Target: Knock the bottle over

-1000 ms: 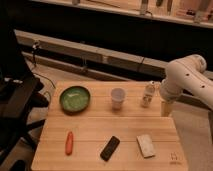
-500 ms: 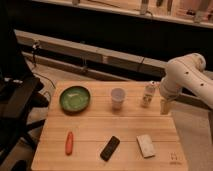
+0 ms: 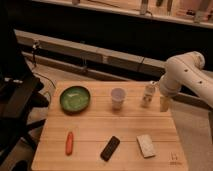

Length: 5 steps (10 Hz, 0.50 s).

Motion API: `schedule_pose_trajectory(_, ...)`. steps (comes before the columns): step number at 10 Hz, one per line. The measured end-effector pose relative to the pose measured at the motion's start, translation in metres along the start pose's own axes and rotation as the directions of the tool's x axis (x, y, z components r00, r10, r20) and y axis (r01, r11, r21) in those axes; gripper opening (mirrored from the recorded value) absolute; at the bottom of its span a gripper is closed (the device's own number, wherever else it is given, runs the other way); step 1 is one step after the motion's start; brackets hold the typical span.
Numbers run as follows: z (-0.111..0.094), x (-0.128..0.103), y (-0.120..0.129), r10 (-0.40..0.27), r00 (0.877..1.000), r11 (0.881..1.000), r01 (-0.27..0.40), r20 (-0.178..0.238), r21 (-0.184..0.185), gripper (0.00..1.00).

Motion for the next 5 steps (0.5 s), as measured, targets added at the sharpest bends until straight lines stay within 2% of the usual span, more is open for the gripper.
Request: schedule_pose_trajectory(5, 0.0029, -0.0019, -0.012, -0.009, 1.0, 1.0, 0.009, 0.017, 0.011, 0.8)
